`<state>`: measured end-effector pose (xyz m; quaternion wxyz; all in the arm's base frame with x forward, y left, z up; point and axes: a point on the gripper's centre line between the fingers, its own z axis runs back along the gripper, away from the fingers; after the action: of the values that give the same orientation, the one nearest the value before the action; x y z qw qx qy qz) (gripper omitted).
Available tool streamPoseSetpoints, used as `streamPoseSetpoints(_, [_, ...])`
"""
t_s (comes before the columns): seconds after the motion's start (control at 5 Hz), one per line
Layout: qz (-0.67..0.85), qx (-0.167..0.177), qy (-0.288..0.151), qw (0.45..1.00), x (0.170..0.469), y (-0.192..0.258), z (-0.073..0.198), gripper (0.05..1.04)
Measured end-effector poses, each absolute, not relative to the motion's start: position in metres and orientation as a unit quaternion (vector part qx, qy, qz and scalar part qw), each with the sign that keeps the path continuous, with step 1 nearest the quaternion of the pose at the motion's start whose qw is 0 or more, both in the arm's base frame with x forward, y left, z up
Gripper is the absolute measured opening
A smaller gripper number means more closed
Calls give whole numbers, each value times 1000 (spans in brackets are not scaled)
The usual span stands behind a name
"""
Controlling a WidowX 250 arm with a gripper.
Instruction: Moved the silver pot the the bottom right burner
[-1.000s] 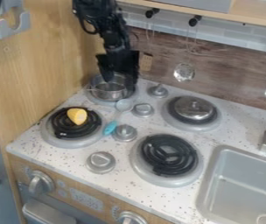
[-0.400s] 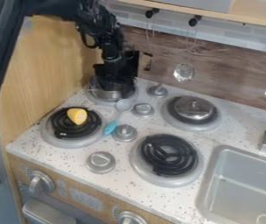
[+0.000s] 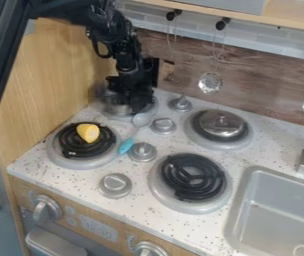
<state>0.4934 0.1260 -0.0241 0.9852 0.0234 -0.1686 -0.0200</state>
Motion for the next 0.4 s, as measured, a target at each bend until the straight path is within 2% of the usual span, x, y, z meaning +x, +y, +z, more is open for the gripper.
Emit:
streamPoseSetpoints(0.2, [-27, 19, -173, 984, 488, 122, -18, 84])
streamPoseSetpoints(0.4, [-48, 8, -181, 982, 480, 109, -5, 62])
